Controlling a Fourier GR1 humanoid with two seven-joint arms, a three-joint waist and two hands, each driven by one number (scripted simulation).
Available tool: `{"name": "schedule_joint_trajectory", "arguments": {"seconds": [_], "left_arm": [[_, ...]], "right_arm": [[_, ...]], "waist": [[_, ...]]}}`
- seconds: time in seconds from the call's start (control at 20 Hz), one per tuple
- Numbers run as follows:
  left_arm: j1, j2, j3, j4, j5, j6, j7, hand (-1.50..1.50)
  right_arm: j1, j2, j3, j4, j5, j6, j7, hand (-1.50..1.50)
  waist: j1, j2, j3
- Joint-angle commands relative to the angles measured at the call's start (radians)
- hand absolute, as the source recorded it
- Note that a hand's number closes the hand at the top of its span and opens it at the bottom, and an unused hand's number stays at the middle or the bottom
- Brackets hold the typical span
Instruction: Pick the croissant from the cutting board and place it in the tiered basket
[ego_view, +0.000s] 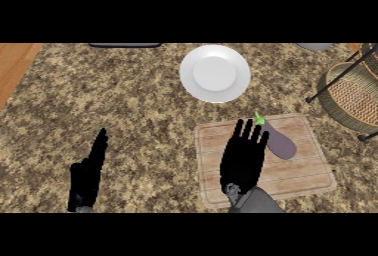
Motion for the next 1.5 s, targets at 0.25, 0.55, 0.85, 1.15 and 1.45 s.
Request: {"name": "schedule_joint_trajectory", "arguments": {"seconds": [0.25, 0.55, 0.85, 1.15, 1.45], "left_arm": [[-0.013, -0.003, 0.01, 0.01, -0.003, -0.009, 0.033, 0.0], [0.001, -0.035, 0.002, 0.042, -0.033, 0.011, -0.007, 0.0], [0.011, -0.027, 0.019, 0.061, -0.022, -0.03, -0.024, 0.0], [0.001, -0.035, 0.016, 0.014, -0.046, -0.008, 0.028, 0.0], [0.099, 0.003, 0.035, -0.072, -0.026, -0.045, 0.005, 0.0]], "right_arm": [[-0.024, 0.021, -0.061, 0.029, -0.061, 0.074, 0.223, -1.5], [-0.025, 0.021, -0.033, 0.128, -0.079, -0.041, 0.194, -1.5], [0.001, 0.021, -0.034, 0.105, -0.017, -0.031, 0.136, 1.5], [-0.038, 0.021, -0.059, 0.208, 0.065, -0.017, 0.009, 1.5], [-0.05, 0.021, -0.055, 0.261, 0.174, -0.181, -0.042, 1.5]], "waist": [[-0.009, 0.001, -0.003], [-0.003, 0.003, -0.003], [-0.009, 0.001, -0.003], [-0.009, 0.001, -0.003], [0.001, 0.0, -0.002]]}}
